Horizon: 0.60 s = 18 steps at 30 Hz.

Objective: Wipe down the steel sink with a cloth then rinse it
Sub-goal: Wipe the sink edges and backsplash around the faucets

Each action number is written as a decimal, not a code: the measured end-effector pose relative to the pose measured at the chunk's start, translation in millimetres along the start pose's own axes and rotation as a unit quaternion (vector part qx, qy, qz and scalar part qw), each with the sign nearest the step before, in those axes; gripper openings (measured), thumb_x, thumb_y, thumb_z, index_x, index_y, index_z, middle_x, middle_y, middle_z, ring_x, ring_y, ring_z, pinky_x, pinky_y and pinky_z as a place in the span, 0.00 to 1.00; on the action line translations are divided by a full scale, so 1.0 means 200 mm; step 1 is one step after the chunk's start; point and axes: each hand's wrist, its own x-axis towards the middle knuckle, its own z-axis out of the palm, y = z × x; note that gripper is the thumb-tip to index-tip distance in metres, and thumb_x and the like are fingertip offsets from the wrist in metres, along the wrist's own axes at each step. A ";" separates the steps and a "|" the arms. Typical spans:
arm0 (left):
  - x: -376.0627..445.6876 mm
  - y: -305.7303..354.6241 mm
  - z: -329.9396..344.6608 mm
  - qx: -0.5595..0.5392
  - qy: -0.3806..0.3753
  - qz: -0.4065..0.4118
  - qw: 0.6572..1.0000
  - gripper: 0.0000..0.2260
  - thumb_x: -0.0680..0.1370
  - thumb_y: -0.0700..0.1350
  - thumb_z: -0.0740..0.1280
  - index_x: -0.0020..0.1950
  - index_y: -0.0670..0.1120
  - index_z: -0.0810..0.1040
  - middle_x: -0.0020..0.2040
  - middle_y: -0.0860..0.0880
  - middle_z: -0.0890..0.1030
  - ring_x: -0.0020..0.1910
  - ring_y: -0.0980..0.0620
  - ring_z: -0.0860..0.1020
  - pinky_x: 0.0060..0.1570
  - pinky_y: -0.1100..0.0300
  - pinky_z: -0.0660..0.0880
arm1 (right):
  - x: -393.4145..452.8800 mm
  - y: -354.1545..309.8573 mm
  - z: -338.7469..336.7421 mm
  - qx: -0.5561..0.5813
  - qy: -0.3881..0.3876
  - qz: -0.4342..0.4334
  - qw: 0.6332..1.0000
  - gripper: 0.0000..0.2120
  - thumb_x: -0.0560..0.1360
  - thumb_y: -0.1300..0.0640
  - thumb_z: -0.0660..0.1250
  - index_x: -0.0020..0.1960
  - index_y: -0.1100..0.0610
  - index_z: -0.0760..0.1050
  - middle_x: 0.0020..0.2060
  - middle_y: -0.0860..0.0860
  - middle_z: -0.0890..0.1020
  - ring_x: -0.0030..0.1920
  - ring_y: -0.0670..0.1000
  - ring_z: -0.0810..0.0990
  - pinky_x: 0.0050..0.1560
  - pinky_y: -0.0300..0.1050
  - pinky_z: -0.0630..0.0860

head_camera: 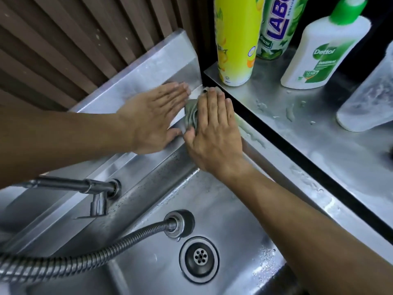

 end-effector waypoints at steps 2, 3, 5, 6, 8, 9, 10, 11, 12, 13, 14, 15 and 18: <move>-0.01 0.02 0.00 -0.013 0.004 -0.010 1.000 0.37 0.80 0.61 0.28 0.78 0.33 0.29 0.80 0.37 0.30 0.81 0.43 0.30 0.80 0.47 0.33 | 0.04 -0.01 -0.02 0.005 -0.015 -0.004 1.000 0.36 0.82 0.46 0.47 0.82 0.68 0.48 0.81 0.66 0.51 0.83 0.63 0.49 0.83 0.58 0.44; -0.01 0.03 0.00 -0.018 -0.003 -0.007 1.000 0.38 0.80 0.61 0.27 0.78 0.33 0.28 0.80 0.36 0.30 0.81 0.42 0.30 0.81 0.47 0.34 | 0.05 -0.01 -0.02 0.004 -0.026 -0.007 1.000 0.36 0.82 0.46 0.46 0.82 0.68 0.46 0.82 0.66 0.49 0.83 0.63 0.47 0.83 0.58 0.43; -0.02 0.04 -0.02 -0.032 -0.022 -0.001 0.999 0.38 0.76 0.59 0.23 0.77 0.32 0.26 0.80 0.36 0.28 0.80 0.42 0.29 0.81 0.47 0.36 | 0.05 -0.02 -0.03 0.003 -0.049 -0.008 0.999 0.36 0.83 0.46 0.44 0.82 0.67 0.42 0.82 0.66 0.45 0.83 0.63 0.44 0.82 0.58 0.42; -0.01 0.04 -0.04 -0.038 -0.030 -0.002 0.999 0.39 0.74 0.59 0.21 0.77 0.32 0.26 0.80 0.37 0.28 0.80 0.43 0.29 0.81 0.47 0.36 | 0.04 -0.02 -0.04 0.002 -0.052 -0.006 0.999 0.36 0.83 0.46 0.44 0.82 0.67 0.41 0.82 0.66 0.44 0.83 0.63 0.43 0.82 0.58 0.41; 0.00 0.05 -0.06 -0.060 -0.046 -0.014 0.997 0.40 0.72 0.57 0.19 0.77 0.33 0.26 0.79 0.39 0.27 0.81 0.44 0.30 0.81 0.48 0.37 | 0.04 -0.01 -0.05 -0.004 -0.063 -0.006 0.998 0.35 0.83 0.45 0.43 0.82 0.66 0.39 0.82 0.65 0.43 0.83 0.63 0.42 0.82 0.57 0.40; 0.00 0.06 -0.07 -0.076 -0.048 -0.026 0.996 0.39 0.72 0.56 0.19 0.78 0.34 0.27 0.79 0.39 0.27 0.81 0.44 0.31 0.81 0.49 0.38 | 0.03 0.00 -0.06 -0.007 -0.075 -0.009 0.997 0.36 0.84 0.45 0.43 0.82 0.66 0.38 0.82 0.65 0.42 0.83 0.63 0.41 0.82 0.57 0.40; 0.00 0.08 -0.06 -0.090 -0.041 -0.036 0.994 0.38 0.73 0.55 0.19 0.78 0.34 0.28 0.79 0.40 0.28 0.81 0.44 0.31 0.81 0.49 0.38 | 0.02 0.02 -0.07 -0.012 -0.083 -0.011 0.996 0.36 0.84 0.44 0.42 0.82 0.66 0.38 0.82 0.65 0.42 0.83 0.63 0.41 0.82 0.57 0.40; 0.00 0.10 -0.03 -0.100 -0.018 -0.040 0.994 0.36 0.75 0.54 0.20 0.79 0.34 0.29 0.80 0.39 0.29 0.82 0.44 0.32 0.82 0.49 0.38 | 0.00 0.04 -0.07 -0.019 -0.085 -0.013 0.996 0.36 0.83 0.44 0.40 0.82 0.67 0.38 0.82 0.66 0.43 0.83 0.63 0.41 0.82 0.57 0.40; 0.01 0.11 0.00 -0.103 0.014 -0.042 0.994 0.34 0.78 0.53 0.21 0.80 0.34 0.31 0.81 0.39 0.32 0.83 0.44 0.34 0.82 0.49 0.39 | -0.02 0.06 -0.08 -0.028 -0.084 -0.016 0.996 0.36 0.82 0.44 0.38 0.82 0.67 0.39 0.82 0.66 0.43 0.83 0.63 0.42 0.82 0.57 0.40; 0.02 0.12 0.02 -0.105 0.043 -0.045 0.992 0.34 0.80 0.53 0.22 0.80 0.33 0.33 0.82 0.38 0.35 0.83 0.44 0.36 0.82 0.50 0.39 | -0.03 0.07 -0.09 -0.033 -0.089 -0.017 0.995 0.37 0.81 0.44 0.37 0.82 0.67 0.39 0.82 0.66 0.44 0.83 0.63 0.43 0.82 0.57 0.40; 0.02 0.13 0.04 -0.107 0.063 -0.049 0.991 0.34 0.80 0.54 0.23 0.81 0.33 0.34 0.83 0.37 0.36 0.83 0.43 0.37 0.82 0.50 0.39 | -0.03 0.08 -0.09 -0.035 -0.093 -0.017 0.995 0.37 0.80 0.45 0.37 0.82 0.67 0.40 0.81 0.67 0.44 0.83 0.64 0.43 0.82 0.58 0.39; 0.02 0.14 0.05 -0.108 0.077 -0.055 0.990 0.35 0.80 0.55 0.23 0.81 0.33 0.34 0.83 0.37 0.36 0.83 0.43 0.37 0.82 0.50 0.40 | -0.02 0.07 -0.09 -0.033 -0.094 -0.017 0.995 0.38 0.80 0.44 0.37 0.82 0.67 0.41 0.81 0.67 0.45 0.82 0.64 0.43 0.82 0.58 0.39; 0.03 0.17 0.08 -0.138 0.118 -0.077 0.980 0.34 0.82 0.55 0.26 0.82 0.35 0.35 0.83 0.39 0.37 0.83 0.45 0.37 0.82 0.50 0.39 | 0.07 0.03 -0.07 -0.014 -0.074 -0.017 0.997 0.36 0.83 0.43 0.42 0.82 0.66 0.44 0.82 0.66 0.47 0.83 0.64 0.46 0.82 0.58 0.40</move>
